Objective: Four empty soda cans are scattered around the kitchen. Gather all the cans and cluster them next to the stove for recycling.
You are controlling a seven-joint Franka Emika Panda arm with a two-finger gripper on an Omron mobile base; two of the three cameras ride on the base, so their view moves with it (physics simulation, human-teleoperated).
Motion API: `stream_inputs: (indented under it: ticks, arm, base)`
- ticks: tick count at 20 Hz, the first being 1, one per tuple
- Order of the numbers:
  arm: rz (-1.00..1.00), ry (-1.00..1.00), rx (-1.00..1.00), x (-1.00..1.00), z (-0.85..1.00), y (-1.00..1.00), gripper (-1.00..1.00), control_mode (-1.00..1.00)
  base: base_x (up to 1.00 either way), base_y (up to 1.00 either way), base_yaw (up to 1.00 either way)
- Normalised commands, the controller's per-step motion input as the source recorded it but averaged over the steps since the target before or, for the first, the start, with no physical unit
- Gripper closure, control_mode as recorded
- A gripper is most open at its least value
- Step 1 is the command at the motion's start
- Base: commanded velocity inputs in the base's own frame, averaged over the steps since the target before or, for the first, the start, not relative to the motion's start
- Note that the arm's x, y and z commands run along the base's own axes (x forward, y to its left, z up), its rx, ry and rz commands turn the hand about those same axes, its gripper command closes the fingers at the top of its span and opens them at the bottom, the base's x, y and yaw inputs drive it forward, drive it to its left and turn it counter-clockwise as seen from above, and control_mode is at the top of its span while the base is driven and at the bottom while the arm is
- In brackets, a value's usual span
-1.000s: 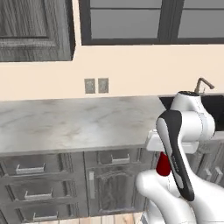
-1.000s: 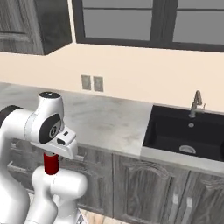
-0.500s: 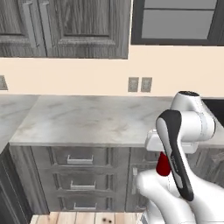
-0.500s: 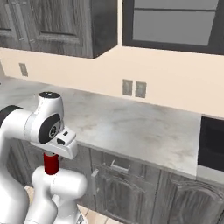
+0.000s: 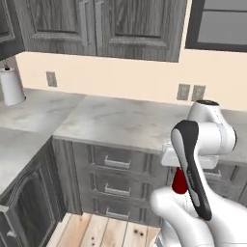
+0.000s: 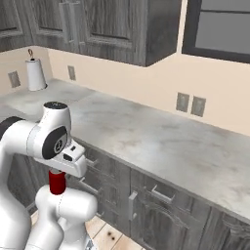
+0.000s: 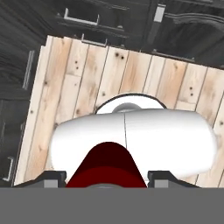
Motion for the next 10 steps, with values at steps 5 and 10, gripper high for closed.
stream_inputs:
  ticks: [5,10]
  arm:
    - [0.0,0.0,0.0,0.0,0.0,0.0,1.0,1.0]
    - [0.0,0.0,0.0,0.0,0.0,0.0,1.0,1.0]
  base:
    - [-0.12,-0.01,0.44]
    - [0.0,0.02,0.5]
